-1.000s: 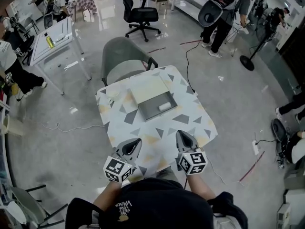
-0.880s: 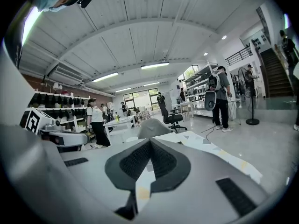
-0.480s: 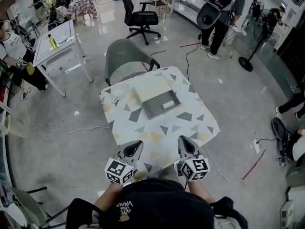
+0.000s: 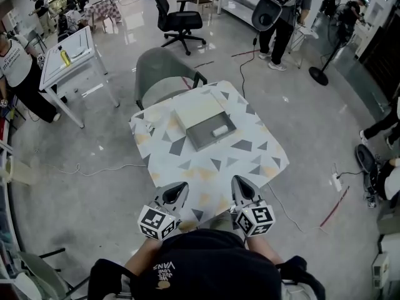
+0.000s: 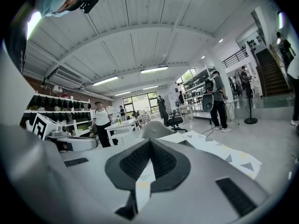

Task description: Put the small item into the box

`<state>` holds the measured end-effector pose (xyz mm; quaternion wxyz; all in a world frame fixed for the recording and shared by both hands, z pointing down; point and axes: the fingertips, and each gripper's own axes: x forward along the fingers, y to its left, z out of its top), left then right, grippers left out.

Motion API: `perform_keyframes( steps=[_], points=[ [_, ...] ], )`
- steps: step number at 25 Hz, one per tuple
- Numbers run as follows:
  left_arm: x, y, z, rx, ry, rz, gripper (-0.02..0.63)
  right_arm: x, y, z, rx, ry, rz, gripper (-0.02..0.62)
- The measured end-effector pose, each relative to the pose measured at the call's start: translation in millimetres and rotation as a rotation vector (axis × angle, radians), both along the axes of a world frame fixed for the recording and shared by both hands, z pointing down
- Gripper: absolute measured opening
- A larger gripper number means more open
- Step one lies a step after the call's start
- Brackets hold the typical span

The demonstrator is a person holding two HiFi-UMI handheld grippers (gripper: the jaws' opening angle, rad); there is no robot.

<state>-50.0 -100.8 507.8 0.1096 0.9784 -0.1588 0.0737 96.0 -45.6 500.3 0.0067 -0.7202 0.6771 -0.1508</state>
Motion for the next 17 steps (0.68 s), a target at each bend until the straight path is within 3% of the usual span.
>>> perform_keyframes(
  steps=[17],
  points=[
    [7.4,2.3,2.2,-0.002,0.001,0.036,0.006,2.6,1.2,-0.3,0.003,0.014,0.010,-0.002]
  ],
)
